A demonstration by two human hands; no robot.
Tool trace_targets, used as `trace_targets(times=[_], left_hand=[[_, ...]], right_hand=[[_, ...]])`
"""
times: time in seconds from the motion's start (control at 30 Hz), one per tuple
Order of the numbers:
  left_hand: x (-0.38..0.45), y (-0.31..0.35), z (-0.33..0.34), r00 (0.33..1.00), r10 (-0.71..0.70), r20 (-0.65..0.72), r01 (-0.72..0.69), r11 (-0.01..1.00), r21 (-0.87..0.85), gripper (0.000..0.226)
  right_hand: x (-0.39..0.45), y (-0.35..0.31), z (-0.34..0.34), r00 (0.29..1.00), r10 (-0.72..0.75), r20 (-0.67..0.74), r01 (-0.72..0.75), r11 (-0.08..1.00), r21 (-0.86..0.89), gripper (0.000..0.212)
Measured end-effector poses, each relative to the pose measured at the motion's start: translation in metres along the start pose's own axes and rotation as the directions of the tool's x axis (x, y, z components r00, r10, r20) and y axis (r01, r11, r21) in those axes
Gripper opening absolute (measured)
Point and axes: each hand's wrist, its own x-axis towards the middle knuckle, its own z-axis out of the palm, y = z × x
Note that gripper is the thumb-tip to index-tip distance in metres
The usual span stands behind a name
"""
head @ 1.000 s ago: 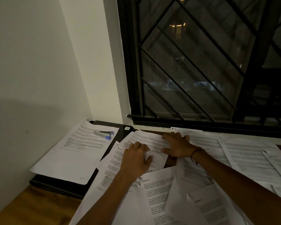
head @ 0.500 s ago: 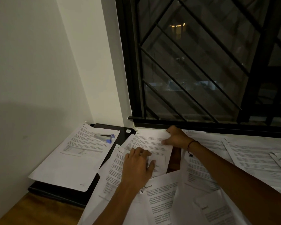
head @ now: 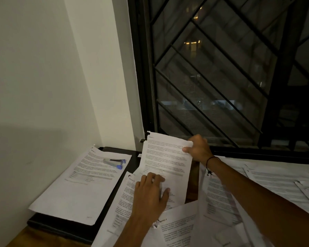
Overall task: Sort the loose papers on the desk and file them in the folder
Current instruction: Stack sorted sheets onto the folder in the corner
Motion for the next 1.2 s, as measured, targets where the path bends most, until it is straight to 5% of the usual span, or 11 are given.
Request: trace_targets(times=[0.3,0.5,0.6,0.73,0.97,1.1,1.2], left_hand=[[0.001,0.002,-0.005,0.995,-0.059,0.078,0.061,0.998,-0.023,0.044],[0.007,0.005,-0.011,0.979,-0.192,0.064,0.201,0.96,-0.194,0.068],[0.011,0.003,-0.015,0.96,-0.275,0.054,0.277,0.906,-0.319,0.066],[0.019,0.006,-0.021,0.935,-0.351,0.05,0.332,0.818,-0.469,0.063],[0.069,0.016,-0.049,0.925,-0.378,0.036,0.272,0.592,-0.759,0.09],[0.103,0.027,-0.074,0.91,-0.397,0.117,0.284,0.394,-0.874,0.057],[0.116,0.024,-0.085,0.924,-0.362,0.126,0.277,0.404,-0.872,0.045]], right_hand=[[0.004,0.008,-0.004,1.0,0.026,0.001,-0.026,0.998,0.056,0.04],[0.002,-0.028,-0.048,0.961,-0.049,-0.271,0.197,0.811,0.551,0.027],[-0.002,-0.043,-0.063,0.945,-0.107,-0.309,0.281,0.746,0.603,0.024],[-0.009,-0.057,-0.075,0.892,-0.212,-0.4,0.389,0.81,0.438,0.016],[-0.012,-0.082,-0.097,0.867,-0.328,-0.376,0.474,0.777,0.414,0.019],[-0.017,-0.099,-0.108,0.86,-0.334,-0.387,0.499,0.708,0.499,0.021],[-0.022,-0.1,-0.112,0.912,-0.309,-0.271,0.411,0.703,0.58,0.03]])
